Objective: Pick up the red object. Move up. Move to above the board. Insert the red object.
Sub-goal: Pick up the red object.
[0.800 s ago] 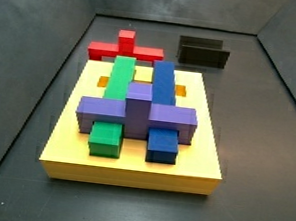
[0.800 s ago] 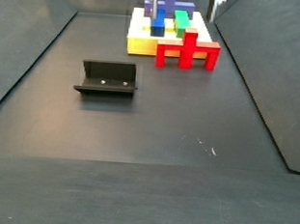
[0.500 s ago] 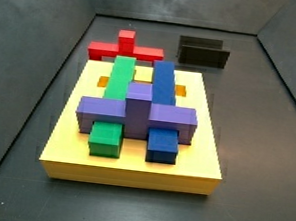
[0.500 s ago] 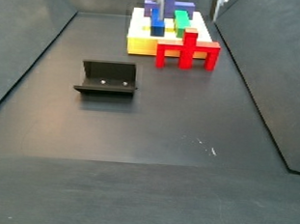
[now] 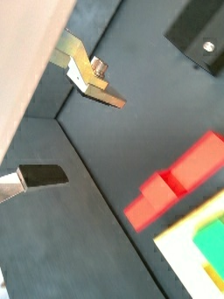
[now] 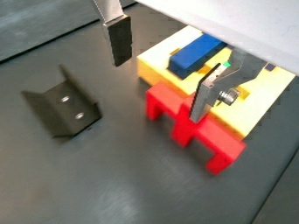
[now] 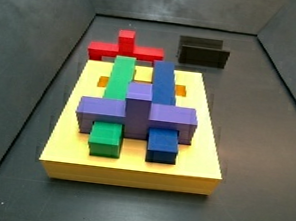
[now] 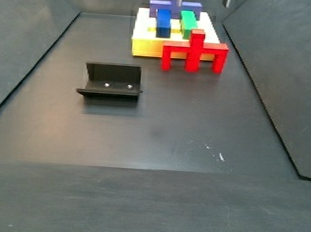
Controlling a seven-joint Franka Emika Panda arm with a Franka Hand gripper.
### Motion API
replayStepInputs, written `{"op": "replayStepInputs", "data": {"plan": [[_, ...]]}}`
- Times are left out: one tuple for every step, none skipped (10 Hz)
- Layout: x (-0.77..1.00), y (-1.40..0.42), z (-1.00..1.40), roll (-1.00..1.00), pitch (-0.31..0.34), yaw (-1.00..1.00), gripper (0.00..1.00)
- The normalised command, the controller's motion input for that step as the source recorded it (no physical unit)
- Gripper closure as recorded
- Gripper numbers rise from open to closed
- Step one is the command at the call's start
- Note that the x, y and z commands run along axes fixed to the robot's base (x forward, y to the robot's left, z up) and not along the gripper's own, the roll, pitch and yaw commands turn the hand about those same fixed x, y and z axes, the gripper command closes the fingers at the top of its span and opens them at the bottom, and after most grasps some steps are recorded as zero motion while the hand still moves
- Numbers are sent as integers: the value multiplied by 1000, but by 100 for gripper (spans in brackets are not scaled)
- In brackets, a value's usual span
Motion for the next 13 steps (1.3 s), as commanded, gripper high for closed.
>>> {"op": "replayStepInputs", "data": {"plan": [[43,-611,-40,11,0,-214,0],[0,-474,-117,0,19,-209,0],[-31,-220,-209,0,9,-69,0],[-83,-54,-189,0,0,0,0],[-80,0,-371,-29,0,0,0],[-80,0,-706,-183,-10,0,0],[0,-266,-620,-64,0,0,0],[37,-243,-689,-100,47,0,0],[3,-197,-629,-116,43,0,0],[-6,-191,-460,-94,0,0,0],[-26,-86,-363,-131,-3,0,0],[-126,-23,-229,-149,-76,34,0],[-117,-6,-206,-93,-60,71,0]]}}
